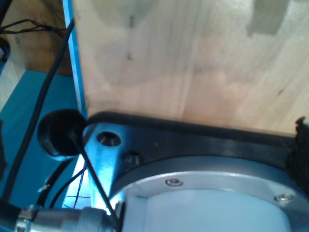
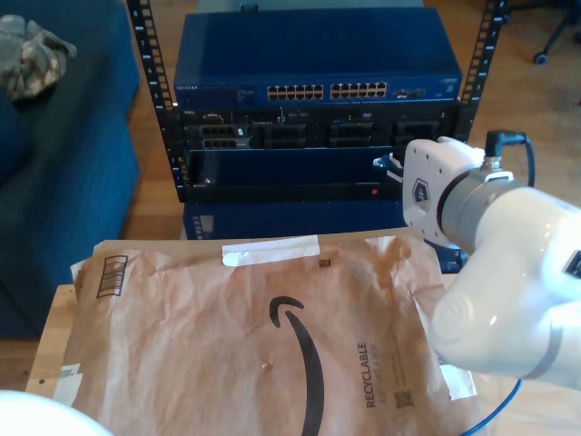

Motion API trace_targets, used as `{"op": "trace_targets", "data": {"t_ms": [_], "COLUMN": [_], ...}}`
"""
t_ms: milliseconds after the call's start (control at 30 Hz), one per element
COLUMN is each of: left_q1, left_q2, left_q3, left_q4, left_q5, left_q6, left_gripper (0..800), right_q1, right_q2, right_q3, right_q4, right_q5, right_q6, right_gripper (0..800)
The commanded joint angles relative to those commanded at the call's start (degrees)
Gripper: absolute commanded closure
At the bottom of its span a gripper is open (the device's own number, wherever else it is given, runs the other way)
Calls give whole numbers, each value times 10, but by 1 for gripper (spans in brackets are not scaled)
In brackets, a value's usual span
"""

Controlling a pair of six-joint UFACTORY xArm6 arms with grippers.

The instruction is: Grab the cable and plug it in

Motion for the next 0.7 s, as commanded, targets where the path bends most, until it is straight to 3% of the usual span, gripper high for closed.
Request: {"op": "trace_targets", "data": {"t_ms": [267,700], "left_q1": [0,0], "left_q2": [0,1], "left_q3": [0,0], "left_q4": [0,0], "left_q5": [1,0], "left_q6": [0,-1], "left_gripper": [0,0], "right_q1": [33,27], "right_q2": [108,250], "right_q3": [-72,-148], "right_q4": [1,0], "right_q5": [-97,-265], "right_q6": [74,76], "right_gripper": [800,800]}}
